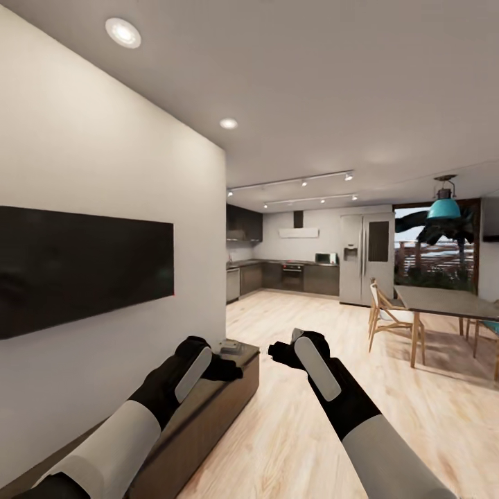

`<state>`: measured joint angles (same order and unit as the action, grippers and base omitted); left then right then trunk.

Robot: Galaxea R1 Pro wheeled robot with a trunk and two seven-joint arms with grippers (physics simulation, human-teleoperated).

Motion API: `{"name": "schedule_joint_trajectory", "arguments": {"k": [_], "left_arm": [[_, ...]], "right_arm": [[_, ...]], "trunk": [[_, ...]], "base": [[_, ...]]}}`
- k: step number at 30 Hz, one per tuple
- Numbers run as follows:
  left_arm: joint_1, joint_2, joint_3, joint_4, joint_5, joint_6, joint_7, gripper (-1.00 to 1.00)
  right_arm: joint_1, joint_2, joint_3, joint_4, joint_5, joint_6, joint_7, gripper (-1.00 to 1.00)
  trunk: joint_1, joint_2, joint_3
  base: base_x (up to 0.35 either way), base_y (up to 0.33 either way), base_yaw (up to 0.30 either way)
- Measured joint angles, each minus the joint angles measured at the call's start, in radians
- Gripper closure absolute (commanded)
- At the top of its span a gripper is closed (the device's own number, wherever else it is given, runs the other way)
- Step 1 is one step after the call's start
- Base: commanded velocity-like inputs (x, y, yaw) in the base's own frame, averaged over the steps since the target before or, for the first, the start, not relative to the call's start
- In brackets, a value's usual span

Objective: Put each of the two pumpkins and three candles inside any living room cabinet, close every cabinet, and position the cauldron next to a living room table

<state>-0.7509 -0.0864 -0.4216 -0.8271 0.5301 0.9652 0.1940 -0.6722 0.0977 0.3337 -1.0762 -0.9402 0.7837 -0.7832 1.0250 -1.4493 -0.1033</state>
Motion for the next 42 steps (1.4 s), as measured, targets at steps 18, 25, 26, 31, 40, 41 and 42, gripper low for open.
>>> {"name": "schedule_joint_trajectory", "arguments": {"k": [18,25,26,31,40,41,42], "left_arm": [[0.000,0.000,0.000,0.000,0.000,0.000,0.000,-1.00],[0.000,0.000,0.000,0.000,-0.001,0.000,0.000,-1.00],[0.000,0.000,0.000,0.001,-0.001,0.000,0.000,-1.00],[-0.001,0.000,0.000,0.001,-0.001,-0.001,0.000,-1.00],[-0.001,0.000,0.000,0.001,-0.001,-0.001,0.000,-1.00],[-0.001,0.000,0.000,0.001,-0.001,-0.001,0.000,-1.00],[-0.001,0.000,0.000,0.001,-0.001,-0.001,0.000,-1.00]], "right_arm": [[0.000,0.000,-0.001,0.000,0.000,0.000,0.000,-1.00],[0.000,0.000,-0.001,0.000,0.000,0.000,0.000,-1.00],[0.000,0.000,-0.001,0.000,0.000,0.000,0.000,-1.00],[-0.001,0.000,-0.001,0.000,0.000,0.000,0.000,-1.00],[-0.001,0.000,-0.001,0.000,0.000,0.000,0.000,-1.00],[-0.001,0.000,-0.001,0.000,0.000,0.000,0.000,-1.00],[-0.001,0.000,-0.001,0.000,0.000,0.000,0.000,-1.00]], "trunk": [[-0.069,0.126,0.071],[-0.096,0.175,0.093],[-0.100,0.182,0.096],[-0.119,0.216,0.112],[-0.153,0.279,0.149],[-0.157,0.286,0.153],[-0.161,0.293,0.158]], "base": [[0.000,0.000,-0.167],[0.000,0.000,-0.005],[0.000,0.000,-0.013],[0.000,0.000,-0.107],[0.000,0.000,-0.204],[0.000,0.000,-0.220],[0.000,0.000,-0.221]]}}
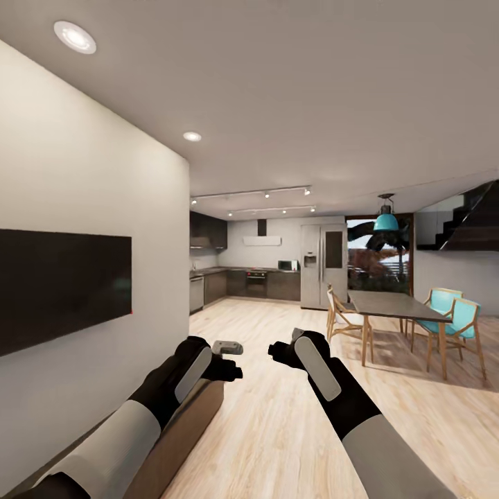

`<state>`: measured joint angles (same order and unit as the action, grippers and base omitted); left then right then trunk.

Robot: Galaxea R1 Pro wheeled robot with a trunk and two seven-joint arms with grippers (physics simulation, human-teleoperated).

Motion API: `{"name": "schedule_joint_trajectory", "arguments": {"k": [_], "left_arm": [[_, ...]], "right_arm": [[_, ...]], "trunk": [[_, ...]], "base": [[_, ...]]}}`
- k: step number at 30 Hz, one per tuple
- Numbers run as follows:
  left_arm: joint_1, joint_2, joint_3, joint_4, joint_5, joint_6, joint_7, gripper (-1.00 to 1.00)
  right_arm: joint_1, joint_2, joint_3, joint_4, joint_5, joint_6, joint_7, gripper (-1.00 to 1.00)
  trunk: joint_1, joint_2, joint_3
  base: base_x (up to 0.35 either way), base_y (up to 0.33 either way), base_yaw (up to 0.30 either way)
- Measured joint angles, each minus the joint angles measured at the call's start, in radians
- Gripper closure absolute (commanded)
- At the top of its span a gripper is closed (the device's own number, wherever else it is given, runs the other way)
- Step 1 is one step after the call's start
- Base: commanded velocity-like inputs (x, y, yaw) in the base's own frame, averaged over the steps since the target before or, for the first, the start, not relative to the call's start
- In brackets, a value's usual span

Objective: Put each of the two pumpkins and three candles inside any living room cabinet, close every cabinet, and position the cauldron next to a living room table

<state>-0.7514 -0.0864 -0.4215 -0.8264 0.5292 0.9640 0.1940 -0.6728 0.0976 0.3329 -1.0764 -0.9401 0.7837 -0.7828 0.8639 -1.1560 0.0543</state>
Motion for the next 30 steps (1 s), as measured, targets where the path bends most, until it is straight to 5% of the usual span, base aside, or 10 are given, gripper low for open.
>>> {"name": "schedule_joint_trajectory", "arguments": {"k": [20,27,30], "left_arm": [[0.000,0.000,0.000,0.001,-0.001,0.000,0.000,-1.00],[0.000,0.001,0.000,0.011,-0.004,0.000,0.002,-1.00],[0.000,0.001,0.000,0.015,-0.004,-0.001,0.004,-1.00]], "right_arm": [[0.000,-0.003,-0.001,0.001,0.000,0.000,-0.001,-1.00],[0.000,-0.054,-0.009,0.034,0.001,-0.003,0.001,-1.00],[0.000,-0.069,-0.061,0.077,0.002,-0.007,0.004,-1.00]], "trunk": [[-0.077,0.140,0.075],[-0.104,0.189,0.097],[-0.115,0.210,0.106]], "base": [[0.000,0.000,-0.115],[0.000,0.000,0.000],[0.000,0.000,0.000]]}}
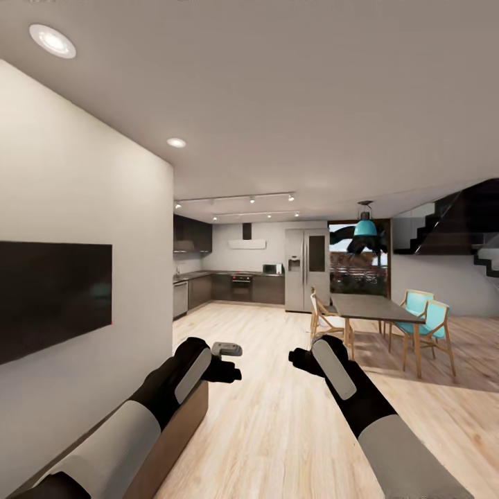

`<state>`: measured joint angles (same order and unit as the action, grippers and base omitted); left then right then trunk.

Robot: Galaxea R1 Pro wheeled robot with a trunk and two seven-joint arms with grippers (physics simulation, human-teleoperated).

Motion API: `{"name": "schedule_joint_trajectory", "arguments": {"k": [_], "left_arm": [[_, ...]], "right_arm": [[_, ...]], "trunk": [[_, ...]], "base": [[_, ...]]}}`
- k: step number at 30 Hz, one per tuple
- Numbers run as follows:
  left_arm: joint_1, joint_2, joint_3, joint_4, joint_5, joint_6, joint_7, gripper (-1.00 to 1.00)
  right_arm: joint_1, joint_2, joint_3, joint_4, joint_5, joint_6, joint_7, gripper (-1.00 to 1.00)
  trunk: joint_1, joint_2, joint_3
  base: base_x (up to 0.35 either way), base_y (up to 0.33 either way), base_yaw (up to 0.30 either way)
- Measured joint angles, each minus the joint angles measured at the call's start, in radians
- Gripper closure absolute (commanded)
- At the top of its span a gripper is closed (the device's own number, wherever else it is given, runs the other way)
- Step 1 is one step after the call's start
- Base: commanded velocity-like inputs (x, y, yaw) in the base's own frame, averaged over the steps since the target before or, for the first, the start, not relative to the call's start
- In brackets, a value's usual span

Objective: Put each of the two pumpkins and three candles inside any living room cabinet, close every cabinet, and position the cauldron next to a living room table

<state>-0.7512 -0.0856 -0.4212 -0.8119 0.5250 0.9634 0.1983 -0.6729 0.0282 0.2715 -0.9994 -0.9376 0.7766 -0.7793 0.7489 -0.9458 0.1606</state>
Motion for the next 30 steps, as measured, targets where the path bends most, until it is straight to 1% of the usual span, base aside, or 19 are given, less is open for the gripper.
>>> {"name": "schedule_joint_trajectory", "arguments": {"k": [1,4,7,8,11,12,14,15,16,17,18,20,22,23,27,30], "left_arm": [[0.000,0.000,0.000,0.001,0.000,0.000,0.000,-1.00],[0.000,0.002,0.000,0.002,0.001,0.000,-0.001,-1.00],[0.000,0.004,0.001,0.002,0.003,-0.001,0.000,-1.00],[0.000,0.005,0.001,0.003,0.003,0.000,0.000,-1.00],[0.001,0.006,0.000,0.003,0.003,-0.001,-0.003,-1.00],[0.001,0.006,0.000,0.003,0.003,-0.001,-0.004,-1.00],[0.001,0.007,0.000,0.002,0.002,-0.001,-0.003,-1.00],[0.001,0.007,-0.001,0.002,0.002,-0.001,-0.002,-1.00],[0.001,0.007,-0.001,0.002,0.002,-0.001,-0.002,-1.00],[0.001,0.007,-0.002,0.001,0.001,-0.001,-0.002,-1.00],[0.001,0.007,-0.002,0.001,0.001,-0.001,-0.003,-1.00],[0.001,0.007,-0.002,0.000,0.001,-0.004,-0.003,-1.00],[0.002,0.007,-0.003,0.001,0.001,-0.005,-0.003,-1.00],[0.002,0.007,-0.003,0.001,0.000,-0.006,-0.003,-1.00],[0.002,0.006,-0.003,0.002,-0.001,-0.008,-0.003,-1.00],[0.002,0.004,-0.003,0.002,-0.001,-0.008,-0.003,-1.00]], "right_arm": [[0.000,-0.004,-0.028,0.027,0.004,-0.002,0.000,-1.00],[0.004,-0.013,-0.061,0.074,0.008,-0.006,0.001,-1.00],[0.022,-0.027,-0.072,0.094,0.008,-0.017,0.000,-1.00],[0.042,-0.035,-0.076,0.101,0.009,-0.034,-0.001,-1.00],[0.078,-0.044,-0.081,0.111,0.015,-0.084,-0.001,-1.00],[0.099,-0.048,-0.082,0.120,0.023,-0.128,-0.001,-1.00],[0.118,-0.051,-0.082,0.137,0.034,-0.172,-0.001,-1.00],[0.129,-0.051,-0.081,0.164,0.044,-0.207,0.000,-1.00],[0.134,-0.051,-0.080,0.182,0.050,-0.224,0.002,-1.00],[0.140,-0.050,-0.079,0.218,0.061,-0.259,0.013,-1.00],[0.142,-0.049,-0.079,0.235,0.067,-0.280,0.021,-1.00],[0.148,-0.046,-0.078,0.281,0.087,-0.366,0.068,-1.00],[0.153,-0.045,-0.078,0.302,0.093,-0.407,0.091,-1.00],[0.160,-0.045,-0.078,0.320,0.097,-0.443,0.109,-1.00],[0.177,-0.044,-0.078,0.345,0.101,-0.496,0.137,-1.00],[0.183,-0.045,-0.079,0.352,0.102,-0.510,0.145,-1.00]], "trunk": [[-0.004,0.007,0.003],[-0.015,0.028,0.013],[-0.027,0.049,0.022],[-0.027,0.049,0.022],[-0.027,0.049,0.022],[-0.027,0.049,0.022],[-0.027,0.049,0.022],[-0.027,0.049,0.022],[-0.027,0.049,0.022],[-0.027,0.049,0.022],[-0.027,0.049,0.022],[-0.027,0.049,0.022],[-0.027,0.049,0.022],[-0.027,0.049,0.022],[-0.028,0.049,0.022],[-0.028,0.049,0.022]], "base": [[0.000,0.000,0.000],[0.000,0.000,0.000],[0.000,0.000,0.000],[0.000,0.000,0.000],[0.000,0.000,0.000],[0.000,0.000,0.000],[0.000,0.000,0.000],[0.000,0.000,0.000],[0.007,0.000,0.000],[0.024,0.000,0.000],[0.096,0.000,0.000],[0.190,-0.004,0.000],[0.245,-0.039,0.000],[0.274,-0.072,0.000],[0.285,-0.116,-0.017],[0.274,-0.174,-0.115]]}}
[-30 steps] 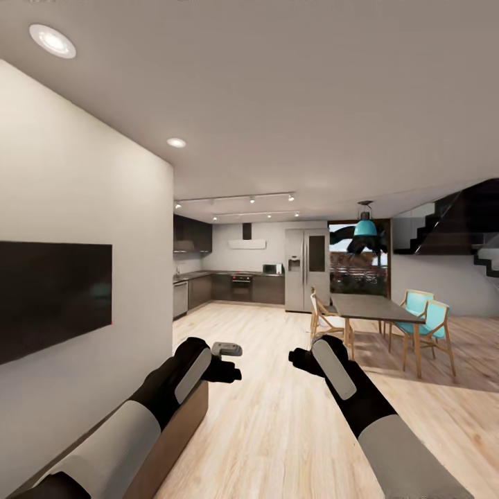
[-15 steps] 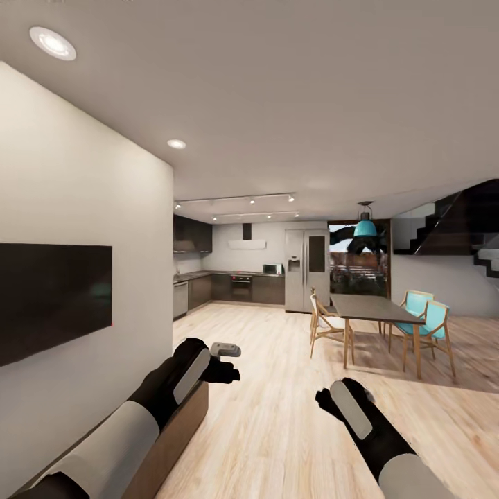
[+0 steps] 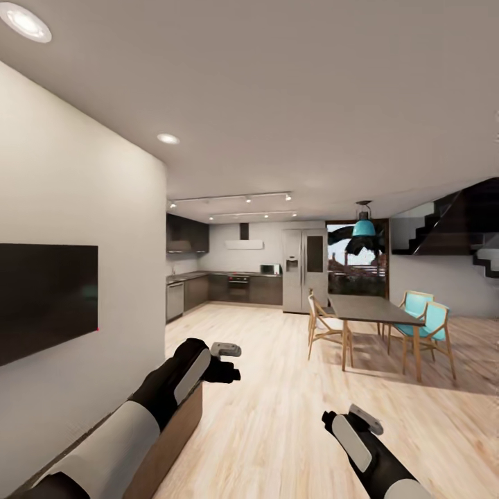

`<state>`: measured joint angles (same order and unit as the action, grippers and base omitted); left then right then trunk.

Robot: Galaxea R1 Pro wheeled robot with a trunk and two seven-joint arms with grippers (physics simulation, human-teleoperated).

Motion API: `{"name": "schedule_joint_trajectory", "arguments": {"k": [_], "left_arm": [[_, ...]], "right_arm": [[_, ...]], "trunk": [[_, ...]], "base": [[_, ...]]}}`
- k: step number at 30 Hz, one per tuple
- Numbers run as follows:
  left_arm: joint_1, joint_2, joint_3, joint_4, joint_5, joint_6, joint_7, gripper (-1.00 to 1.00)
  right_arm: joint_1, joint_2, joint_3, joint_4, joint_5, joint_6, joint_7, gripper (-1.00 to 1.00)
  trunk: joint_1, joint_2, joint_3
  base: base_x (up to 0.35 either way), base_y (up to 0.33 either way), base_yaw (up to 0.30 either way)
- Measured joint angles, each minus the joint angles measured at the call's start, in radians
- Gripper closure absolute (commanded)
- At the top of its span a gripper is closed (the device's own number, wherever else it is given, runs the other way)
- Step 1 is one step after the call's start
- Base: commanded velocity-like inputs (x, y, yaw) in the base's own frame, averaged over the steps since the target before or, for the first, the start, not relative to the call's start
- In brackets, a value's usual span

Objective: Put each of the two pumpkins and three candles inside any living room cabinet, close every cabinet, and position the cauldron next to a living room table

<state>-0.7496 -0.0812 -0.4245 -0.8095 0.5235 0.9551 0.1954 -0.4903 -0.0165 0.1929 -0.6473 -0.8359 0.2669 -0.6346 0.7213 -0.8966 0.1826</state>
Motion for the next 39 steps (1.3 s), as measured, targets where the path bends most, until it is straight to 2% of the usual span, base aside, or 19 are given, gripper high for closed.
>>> {"name": "schedule_joint_trajectory", "arguments": {"k": [12,25,32,39], "left_arm": [[0.000,-0.001,-0.001,0.000,0.001,-0.001,0.000,-1.00],[0.001,0.001,-0.003,-0.014,0.006,0.003,-0.007,-1.00],[0.001,0.001,-0.002,-0.009,0.006,0.005,-0.007,-1.00],[0.001,0.000,-0.002,-0.008,0.006,0.006,-0.006,-1.00]], "right_arm": [[0.019,-0.011,-0.002,0.024,0.004,-0.015,0.060,-1.00],[0.029,-0.014,-0.007,0.024,0.002,-0.015,0.066,-1.00],[0.033,-0.033,-0.007,0.025,-0.007,-0.015,0.069,-1.00],[0.033,-0.047,-0.012,0.066,-0.005,-0.014,0.171,-1.00]], "trunk": [[0.001,0.000,0.000],[0.001,0.000,-0.001],[-0.026,0.049,0.018],[-0.049,0.091,0.031]], "base": [[0.132,-0.246,-0.243],[0.003,-0.030,-0.277],[0.000,-0.001,-0.270],[0.000,0.000,-0.241]]}}
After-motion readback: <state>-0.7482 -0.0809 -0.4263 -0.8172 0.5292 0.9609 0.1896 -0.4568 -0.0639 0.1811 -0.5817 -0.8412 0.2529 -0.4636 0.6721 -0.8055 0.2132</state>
